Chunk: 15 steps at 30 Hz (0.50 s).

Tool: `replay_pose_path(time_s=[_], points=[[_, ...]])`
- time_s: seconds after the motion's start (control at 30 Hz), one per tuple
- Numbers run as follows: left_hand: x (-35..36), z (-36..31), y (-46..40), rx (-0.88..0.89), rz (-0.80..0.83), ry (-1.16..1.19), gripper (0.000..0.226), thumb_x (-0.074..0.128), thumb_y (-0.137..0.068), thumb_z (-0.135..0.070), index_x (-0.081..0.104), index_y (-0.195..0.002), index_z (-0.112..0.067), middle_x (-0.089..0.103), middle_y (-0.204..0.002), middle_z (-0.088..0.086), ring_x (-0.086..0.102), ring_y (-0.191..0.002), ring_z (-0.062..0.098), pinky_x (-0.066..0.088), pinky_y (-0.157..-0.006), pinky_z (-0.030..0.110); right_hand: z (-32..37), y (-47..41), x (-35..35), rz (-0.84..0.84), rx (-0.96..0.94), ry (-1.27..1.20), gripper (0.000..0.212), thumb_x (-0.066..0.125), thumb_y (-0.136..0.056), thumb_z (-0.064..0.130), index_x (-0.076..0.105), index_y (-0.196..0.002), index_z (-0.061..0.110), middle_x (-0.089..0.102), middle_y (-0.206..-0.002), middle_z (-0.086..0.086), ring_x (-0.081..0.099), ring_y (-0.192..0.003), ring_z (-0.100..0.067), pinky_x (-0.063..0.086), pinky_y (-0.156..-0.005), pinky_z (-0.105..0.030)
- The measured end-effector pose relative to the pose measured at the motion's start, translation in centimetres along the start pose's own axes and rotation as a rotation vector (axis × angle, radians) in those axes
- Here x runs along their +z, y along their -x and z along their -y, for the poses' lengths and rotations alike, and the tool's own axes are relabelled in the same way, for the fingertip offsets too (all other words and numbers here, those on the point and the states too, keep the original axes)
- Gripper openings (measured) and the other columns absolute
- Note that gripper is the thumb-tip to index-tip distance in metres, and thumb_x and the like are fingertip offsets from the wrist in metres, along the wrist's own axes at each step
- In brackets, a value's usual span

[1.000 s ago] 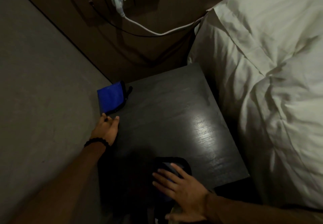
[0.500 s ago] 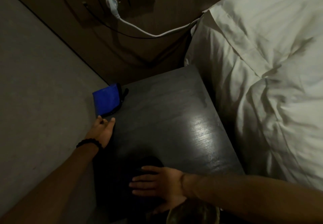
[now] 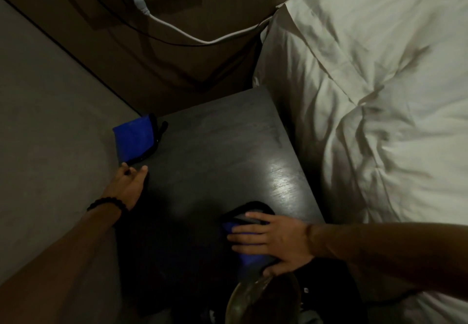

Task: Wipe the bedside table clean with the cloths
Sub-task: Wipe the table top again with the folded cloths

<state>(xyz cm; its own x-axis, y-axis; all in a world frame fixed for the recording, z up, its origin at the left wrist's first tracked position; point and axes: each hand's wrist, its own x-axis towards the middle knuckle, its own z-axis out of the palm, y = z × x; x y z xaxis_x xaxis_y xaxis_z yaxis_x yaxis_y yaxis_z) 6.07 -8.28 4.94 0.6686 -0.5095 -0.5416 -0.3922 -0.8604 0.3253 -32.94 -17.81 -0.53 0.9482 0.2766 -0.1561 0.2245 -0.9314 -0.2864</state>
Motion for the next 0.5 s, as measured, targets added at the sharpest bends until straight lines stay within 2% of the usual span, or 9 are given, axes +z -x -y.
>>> replay_pose_path(time_s=[0.1,0.27,0.43,0.5], points=[[0.3,0.0,-0.2,-0.026,-0.028,0.035,0.061,0.038,-0.097,-0.052,0.043,-0.136,-0.006,0.033,-0.153,0.013,0.039,-0.133,0.035,0.029,-0.111,0.046,0.1,1.7,0.5,-0.002,0.064,-0.013,0.082,0.035,-0.095,0.06,0.008,-0.161,0.018,0.001,-0.17,-0.005,-0.006,-0.155,-0.022,-0.007,-0.122,-0.052],[0.4,-0.1,-0.4,-0.046,-0.02,0.025,0.061,0.037,-0.096,-0.055,0.048,-0.13,-0.006,0.035,-0.151,0.015,0.04,-0.131,0.035,0.03,-0.11,0.048,-0.2,4.7,0.8,-0.005,0.126,-0.039,0.082,0.038,-0.097,0.06,0.005,-0.161,0.02,-0.002,-0.17,-0.004,-0.005,-0.155,-0.021,-0.005,-0.121,-0.051],[0.4,-0.4,-0.2,-0.052,-0.022,0.021,0.062,0.036,-0.096,-0.055,0.043,-0.137,-0.008,0.03,-0.155,0.011,0.037,-0.134,0.034,0.028,-0.111,0.047,-0.6,6.9,0.1,-0.009,0.209,-0.027,0.074,0.031,-0.102,0.06,0.009,-0.161,0.022,0.005,-0.169,-0.003,-0.001,-0.155,-0.019,-0.003,-0.12,-0.05],[0.5,-0.5,0.0,-0.053,-0.031,0.008,0.063,0.036,-0.096,-0.056,0.039,-0.141,-0.011,0.021,-0.159,0.006,0.034,-0.137,0.033,0.027,-0.112,0.044,-0.4,7.3,0.1,-0.036,0.247,-0.013,0.072,0.031,-0.102,0.06,0.013,-0.161,0.022,0.011,-0.168,-0.003,0.004,-0.155,-0.02,0.0,-0.119,-0.05]])
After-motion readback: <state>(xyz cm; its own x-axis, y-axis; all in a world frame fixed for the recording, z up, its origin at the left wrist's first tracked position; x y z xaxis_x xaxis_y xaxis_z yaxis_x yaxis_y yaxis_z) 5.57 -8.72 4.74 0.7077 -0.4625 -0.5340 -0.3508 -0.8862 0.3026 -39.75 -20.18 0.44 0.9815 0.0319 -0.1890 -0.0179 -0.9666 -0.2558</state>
